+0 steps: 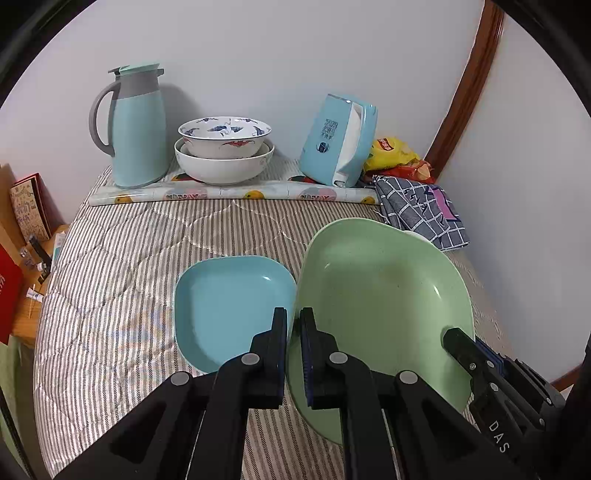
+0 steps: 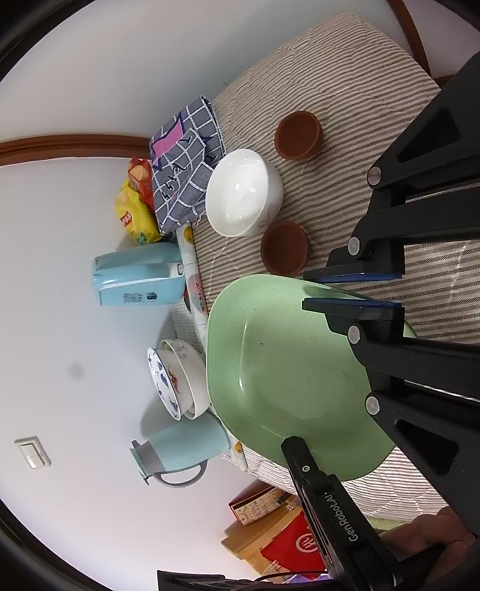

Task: Organize plates and bowls
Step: 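Lift the light-green plate with both grippers and carry it over the blue plate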

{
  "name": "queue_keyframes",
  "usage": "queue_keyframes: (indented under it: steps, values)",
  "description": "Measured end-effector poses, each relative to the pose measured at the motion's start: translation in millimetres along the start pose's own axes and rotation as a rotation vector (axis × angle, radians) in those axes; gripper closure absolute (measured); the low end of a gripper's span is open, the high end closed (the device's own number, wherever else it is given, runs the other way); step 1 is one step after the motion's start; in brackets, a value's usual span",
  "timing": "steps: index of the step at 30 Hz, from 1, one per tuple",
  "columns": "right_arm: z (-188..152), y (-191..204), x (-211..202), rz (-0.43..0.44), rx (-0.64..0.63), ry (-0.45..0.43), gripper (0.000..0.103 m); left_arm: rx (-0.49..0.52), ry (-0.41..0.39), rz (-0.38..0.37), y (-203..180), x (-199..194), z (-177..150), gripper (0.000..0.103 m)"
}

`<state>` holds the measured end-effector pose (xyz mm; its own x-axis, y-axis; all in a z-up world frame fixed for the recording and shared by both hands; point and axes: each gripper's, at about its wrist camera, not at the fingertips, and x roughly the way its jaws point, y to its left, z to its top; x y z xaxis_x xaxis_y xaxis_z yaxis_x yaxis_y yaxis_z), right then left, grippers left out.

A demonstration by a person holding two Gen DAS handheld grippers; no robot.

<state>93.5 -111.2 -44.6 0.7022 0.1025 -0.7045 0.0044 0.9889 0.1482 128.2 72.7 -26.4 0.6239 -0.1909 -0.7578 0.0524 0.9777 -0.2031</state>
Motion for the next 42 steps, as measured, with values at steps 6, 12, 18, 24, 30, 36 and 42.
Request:
queue_keyframes:
  steps: [6,12,18,24,30,36,42]
  values:
    - [-1.2,3.1,4.6,0.0,0.0,0.007,0.096,-0.002,0.007,0.005,2.5,3.7,-0.1,0.095]
    - [-4.0,5.5,11.4,-0.006,-0.006,0.024,0.096,-0.005,0.021,0.004,7.1,9.8,0.0,0.095]
    - [-4.8,7.2,19.2,-0.004,-0.011,0.038,0.095,-0.001,0.025,0.011,10.8,14.3,1.7,0.095]
    - [-4.3,14.5,28.1,0.009,-0.025,0.05,0.095,-0.019,0.043,0.023,22.4,22.1,0.2,0.095]
    - [-6.4,22.9,44.7,0.035,-0.029,0.079,0.095,-0.037,0.061,0.049,37.7,31.1,-1.8,0.095]
    - [-11.0,34.0,62.9,0.053,-0.046,0.111,0.095,-0.058,0.086,0.072,56.2,42.8,-6.0,0.095]
    - [-16.2,45.4,82.9,0.069,-0.07,0.152,0.095,-0.082,0.121,0.087,74.2,56.8,-12.4,0.095]
